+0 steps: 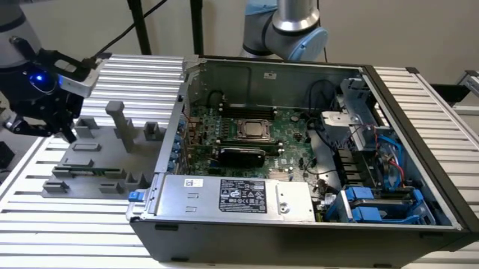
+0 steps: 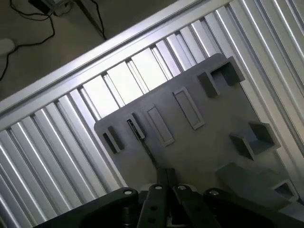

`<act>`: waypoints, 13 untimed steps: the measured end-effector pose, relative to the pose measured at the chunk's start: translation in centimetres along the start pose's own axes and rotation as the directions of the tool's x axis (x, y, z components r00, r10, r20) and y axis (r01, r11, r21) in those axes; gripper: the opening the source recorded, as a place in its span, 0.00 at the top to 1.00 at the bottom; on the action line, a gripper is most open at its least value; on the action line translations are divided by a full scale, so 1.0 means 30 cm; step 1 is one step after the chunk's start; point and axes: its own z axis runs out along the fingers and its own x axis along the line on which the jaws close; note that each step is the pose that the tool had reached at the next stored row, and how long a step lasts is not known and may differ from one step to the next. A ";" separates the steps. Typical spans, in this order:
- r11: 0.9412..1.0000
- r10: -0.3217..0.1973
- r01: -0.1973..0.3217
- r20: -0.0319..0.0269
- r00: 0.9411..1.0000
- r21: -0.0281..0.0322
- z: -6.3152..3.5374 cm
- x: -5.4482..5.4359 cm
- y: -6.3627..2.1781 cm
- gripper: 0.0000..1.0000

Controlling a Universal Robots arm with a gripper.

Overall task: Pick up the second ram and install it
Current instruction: 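Pick up the second ram and move it above second insertion slot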

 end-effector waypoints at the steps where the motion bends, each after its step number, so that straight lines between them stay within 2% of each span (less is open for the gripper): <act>1: 1.000 -0.018 0.018 0.000 1.000 0.001 0.002 0.000 0.000 1.00; 4: 0.997 -0.072 0.072 0.000 0.997 0.005 0.007 0.000 0.000 1.00; 7: 0.992 -0.126 0.126 0.000 0.992 0.009 0.013 0.000 0.000 1.00; 10: 0.983 -0.181 0.181 -0.001 0.984 0.013 0.018 0.000 0.000 1.00; 13: 0.973 -0.232 0.232 -0.002 0.973 0.019 0.023 0.000 0.000 1.00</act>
